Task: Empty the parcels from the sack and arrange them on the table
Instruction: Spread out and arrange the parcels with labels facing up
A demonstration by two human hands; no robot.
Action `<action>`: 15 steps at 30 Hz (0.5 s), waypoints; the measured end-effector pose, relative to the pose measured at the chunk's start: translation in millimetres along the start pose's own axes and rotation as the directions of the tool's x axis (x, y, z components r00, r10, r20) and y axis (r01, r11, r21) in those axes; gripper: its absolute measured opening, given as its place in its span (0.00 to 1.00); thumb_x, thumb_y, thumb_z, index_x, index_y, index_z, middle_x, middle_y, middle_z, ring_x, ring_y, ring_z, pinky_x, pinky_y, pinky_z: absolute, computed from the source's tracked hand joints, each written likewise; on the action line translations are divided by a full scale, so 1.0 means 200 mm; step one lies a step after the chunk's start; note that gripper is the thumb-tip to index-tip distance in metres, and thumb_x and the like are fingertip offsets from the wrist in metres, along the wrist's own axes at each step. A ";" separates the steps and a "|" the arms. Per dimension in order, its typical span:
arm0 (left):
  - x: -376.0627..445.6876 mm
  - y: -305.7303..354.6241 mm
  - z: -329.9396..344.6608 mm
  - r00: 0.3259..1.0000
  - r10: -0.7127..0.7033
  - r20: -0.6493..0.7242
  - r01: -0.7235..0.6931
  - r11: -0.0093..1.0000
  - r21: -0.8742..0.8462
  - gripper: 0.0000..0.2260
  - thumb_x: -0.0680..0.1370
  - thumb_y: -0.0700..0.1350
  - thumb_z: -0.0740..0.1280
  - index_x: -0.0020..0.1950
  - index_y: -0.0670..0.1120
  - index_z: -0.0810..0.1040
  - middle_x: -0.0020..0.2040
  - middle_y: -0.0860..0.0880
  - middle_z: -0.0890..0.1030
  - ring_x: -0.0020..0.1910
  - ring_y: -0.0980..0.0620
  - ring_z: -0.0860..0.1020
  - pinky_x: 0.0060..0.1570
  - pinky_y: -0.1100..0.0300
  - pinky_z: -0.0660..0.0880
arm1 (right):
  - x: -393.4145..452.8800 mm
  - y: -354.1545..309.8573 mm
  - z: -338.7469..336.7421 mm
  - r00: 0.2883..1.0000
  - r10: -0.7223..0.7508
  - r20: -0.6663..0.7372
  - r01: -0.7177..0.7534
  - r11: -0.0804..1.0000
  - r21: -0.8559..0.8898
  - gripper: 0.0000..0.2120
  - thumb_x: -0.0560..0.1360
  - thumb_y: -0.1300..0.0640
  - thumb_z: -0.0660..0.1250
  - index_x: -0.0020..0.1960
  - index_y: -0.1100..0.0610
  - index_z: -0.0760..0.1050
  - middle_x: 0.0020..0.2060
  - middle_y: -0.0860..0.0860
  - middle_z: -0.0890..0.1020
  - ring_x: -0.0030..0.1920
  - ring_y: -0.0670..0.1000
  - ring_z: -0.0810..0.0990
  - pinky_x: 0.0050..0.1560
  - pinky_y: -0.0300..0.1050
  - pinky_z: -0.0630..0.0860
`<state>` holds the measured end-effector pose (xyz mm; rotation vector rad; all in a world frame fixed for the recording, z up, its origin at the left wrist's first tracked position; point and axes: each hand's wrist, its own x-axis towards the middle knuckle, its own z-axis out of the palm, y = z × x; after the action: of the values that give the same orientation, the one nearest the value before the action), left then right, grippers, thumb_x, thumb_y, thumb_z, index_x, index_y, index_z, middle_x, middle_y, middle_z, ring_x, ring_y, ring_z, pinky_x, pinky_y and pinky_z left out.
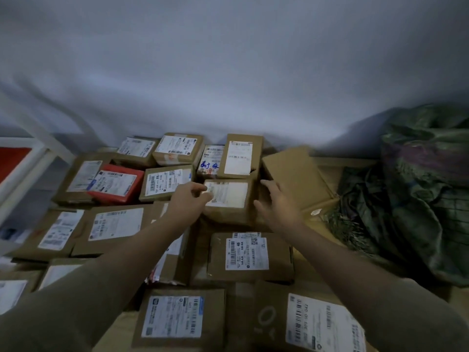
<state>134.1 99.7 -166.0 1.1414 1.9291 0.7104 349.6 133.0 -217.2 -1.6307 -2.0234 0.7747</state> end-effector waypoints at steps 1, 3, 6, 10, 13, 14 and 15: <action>0.00 0.00 0.02 1.000 0.016 0.005 -0.016 1.000 0.021 0.16 0.79 0.47 0.68 0.66 0.46 0.76 0.62 0.47 0.78 0.60 0.49 0.77 0.55 0.55 0.77 | -0.01 0.02 -0.02 0.992 -0.119 -0.051 0.110 0.982 -0.154 0.27 0.76 0.52 0.68 0.73 0.53 0.66 0.66 0.52 0.71 0.64 0.53 0.72 0.62 0.51 0.74; 0.01 0.00 0.06 0.999 0.037 0.002 -0.037 0.998 0.055 0.14 0.78 0.48 0.68 0.64 0.48 0.77 0.62 0.47 0.78 0.60 0.49 0.77 0.56 0.53 0.78 | -0.02 0.09 -0.06 0.972 -0.157 -0.175 0.097 0.945 -0.312 0.28 0.74 0.51 0.69 0.72 0.54 0.68 0.65 0.54 0.71 0.64 0.55 0.70 0.63 0.53 0.71; 0.02 0.02 0.14 0.998 0.066 0.001 -0.066 0.996 0.064 0.12 0.78 0.48 0.68 0.61 0.50 0.78 0.62 0.48 0.77 0.58 0.50 0.77 0.53 0.54 0.78 | -0.01 0.21 -0.10 0.887 0.157 -0.434 -0.258 0.949 -0.184 0.36 0.70 0.45 0.73 0.72 0.57 0.65 0.68 0.59 0.69 0.67 0.60 0.66 0.65 0.59 0.65; 0.00 0.11 0.30 0.985 0.146 0.088 -0.150 0.988 0.036 0.14 0.79 0.47 0.67 0.65 0.47 0.77 0.59 0.51 0.78 0.56 0.54 0.77 0.46 0.65 0.72 | 0.03 0.38 -0.17 0.729 0.600 -0.330 -0.597 0.793 0.122 0.45 0.71 0.40 0.72 0.76 0.61 0.57 0.73 0.62 0.62 0.73 0.64 0.60 0.69 0.61 0.61; -0.01 0.20 0.47 0.957 0.023 0.290 -0.013 0.999 -0.035 0.16 0.81 0.51 0.64 0.67 0.47 0.73 0.58 0.53 0.76 0.55 0.55 0.75 0.49 0.62 0.72 | 0.04 0.46 -0.22 0.677 0.736 -0.025 -0.654 0.616 0.439 0.43 0.73 0.42 0.71 0.78 0.59 0.55 0.73 0.59 0.66 0.65 0.59 0.74 0.64 0.56 0.71; 0.00 0.22 0.53 0.928 -0.053 0.369 0.084 0.994 -0.068 0.15 0.80 0.53 0.64 0.63 0.46 0.74 0.59 0.52 0.77 0.56 0.53 0.76 0.52 0.59 0.73 | 0.03 0.46 -0.24 0.671 0.740 0.058 -0.653 0.551 0.520 0.40 0.74 0.44 0.71 0.78 0.58 0.57 0.68 0.57 0.72 0.53 0.55 0.80 0.57 0.53 0.76; 0.01 0.24 0.58 0.894 -0.108 0.435 0.169 0.980 -0.104 0.20 0.80 0.56 0.64 0.66 0.45 0.74 0.61 0.50 0.78 0.58 0.50 0.77 0.58 0.54 0.74 | 0.02 0.46 -0.26 0.665 0.737 0.126 -0.656 0.495 0.570 0.37 0.75 0.46 0.70 0.77 0.57 0.59 0.61 0.54 0.76 0.42 0.50 0.80 0.53 0.52 0.78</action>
<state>253.1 131.1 -193.3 0.9666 1.5441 0.4604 449.3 158.7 -238.8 -2.0104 -0.7795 1.3438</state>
